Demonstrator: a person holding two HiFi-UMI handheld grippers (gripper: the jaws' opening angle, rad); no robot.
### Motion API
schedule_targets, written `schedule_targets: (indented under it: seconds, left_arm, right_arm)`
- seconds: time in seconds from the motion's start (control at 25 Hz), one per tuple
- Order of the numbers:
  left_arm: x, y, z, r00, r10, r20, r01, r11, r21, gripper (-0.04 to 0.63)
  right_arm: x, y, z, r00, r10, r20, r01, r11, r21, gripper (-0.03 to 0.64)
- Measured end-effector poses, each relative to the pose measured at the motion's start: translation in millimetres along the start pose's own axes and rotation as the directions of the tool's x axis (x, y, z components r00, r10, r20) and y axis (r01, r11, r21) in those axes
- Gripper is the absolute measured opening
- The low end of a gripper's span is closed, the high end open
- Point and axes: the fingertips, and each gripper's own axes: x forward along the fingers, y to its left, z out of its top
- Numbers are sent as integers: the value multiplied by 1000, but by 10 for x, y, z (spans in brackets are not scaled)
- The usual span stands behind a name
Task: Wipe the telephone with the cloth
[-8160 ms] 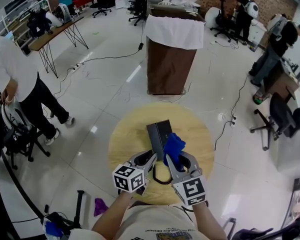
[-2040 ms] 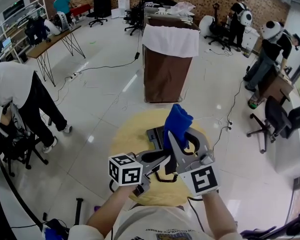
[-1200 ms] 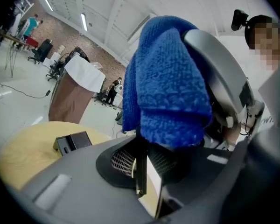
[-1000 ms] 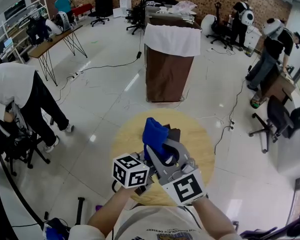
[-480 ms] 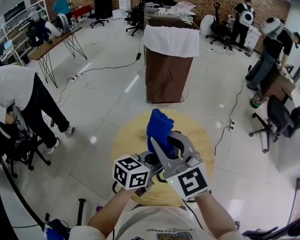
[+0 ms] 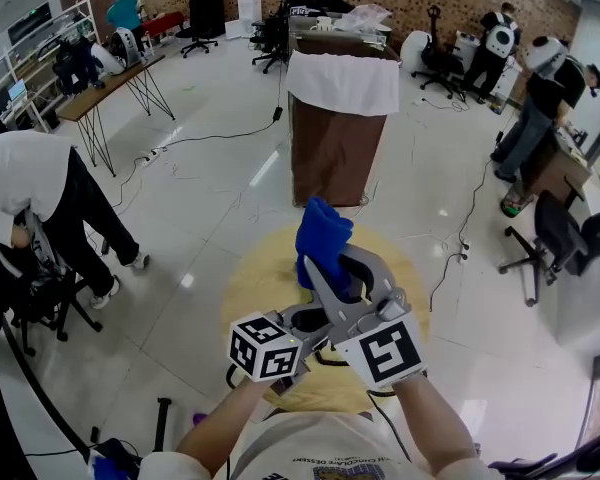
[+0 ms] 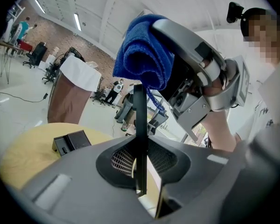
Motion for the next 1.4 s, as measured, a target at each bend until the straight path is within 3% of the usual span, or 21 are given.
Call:
schedule_targets:
  seconds: [0.44, 1.4]
  left_arm:
    - [-41, 1, -6, 1000, -9, 10, 9, 1000, -9, 60]
    - [-153, -49, 101, 998, -39, 58, 40, 999, -6, 60]
  right_arm:
    - [1, -180, 64, 998, -52, 22, 52, 999, 4, 61]
    - [-238, -798, -209, 978, -205, -24, 206, 978, 16, 61]
